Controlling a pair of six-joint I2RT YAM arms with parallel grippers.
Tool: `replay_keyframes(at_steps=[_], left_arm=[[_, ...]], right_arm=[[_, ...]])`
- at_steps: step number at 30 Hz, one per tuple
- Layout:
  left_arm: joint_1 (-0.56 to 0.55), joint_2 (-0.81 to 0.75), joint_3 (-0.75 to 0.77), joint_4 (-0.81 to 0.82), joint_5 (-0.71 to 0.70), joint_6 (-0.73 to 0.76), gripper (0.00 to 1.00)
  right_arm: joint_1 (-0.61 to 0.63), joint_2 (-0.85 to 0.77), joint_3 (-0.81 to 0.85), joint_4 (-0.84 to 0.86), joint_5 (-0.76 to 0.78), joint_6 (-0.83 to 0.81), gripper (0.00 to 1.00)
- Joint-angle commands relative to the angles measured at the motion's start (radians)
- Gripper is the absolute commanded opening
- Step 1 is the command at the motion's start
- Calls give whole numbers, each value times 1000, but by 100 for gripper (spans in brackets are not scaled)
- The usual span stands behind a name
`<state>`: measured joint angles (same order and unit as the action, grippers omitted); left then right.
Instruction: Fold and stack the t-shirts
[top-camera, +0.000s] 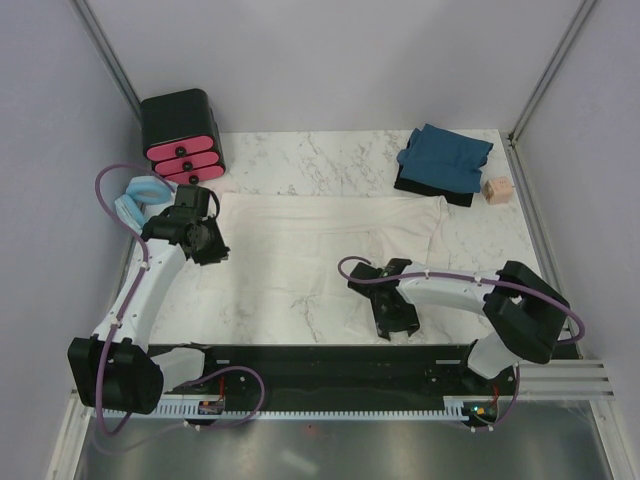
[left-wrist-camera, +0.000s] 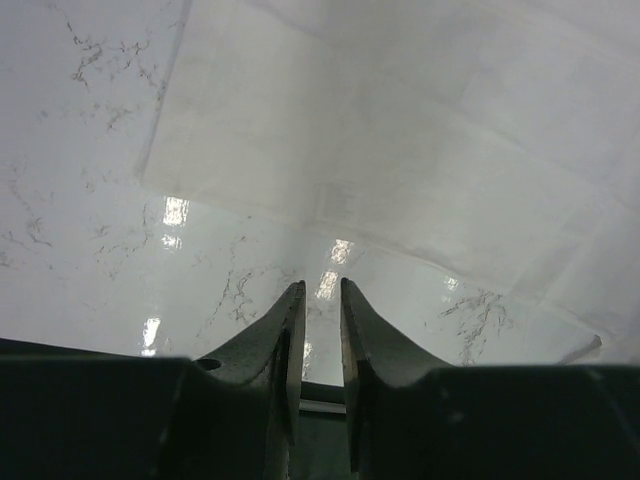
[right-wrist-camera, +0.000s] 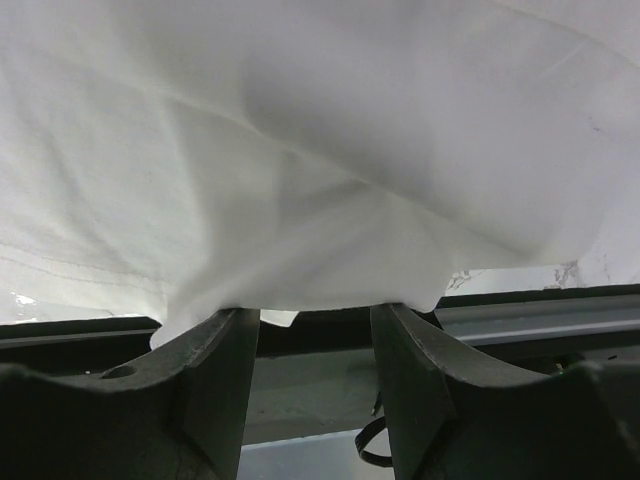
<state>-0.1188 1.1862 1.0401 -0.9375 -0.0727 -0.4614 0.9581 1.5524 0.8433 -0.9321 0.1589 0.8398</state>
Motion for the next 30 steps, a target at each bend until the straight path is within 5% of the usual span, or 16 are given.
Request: replay_keyframes(at_steps=[1,10,13,15,30], left_arm=[[4,-5,-6,6,-24,46,27],[4,-5,-6,3,-33,49,27],[4,-4,-8,5,-35,49,27],[4,0,-8,3,-33,49,27],[4,52,-18,-27,-154,-10,30]], right_arm=[[1,49,4,67,-58,-18,57],[2,103,-13,125,-108,-41,36],[1,113,-19,130,-107,-44,23],[1,121,-20,130,-105,-42,0],[-4,-26,183,-111,50,-11,0]])
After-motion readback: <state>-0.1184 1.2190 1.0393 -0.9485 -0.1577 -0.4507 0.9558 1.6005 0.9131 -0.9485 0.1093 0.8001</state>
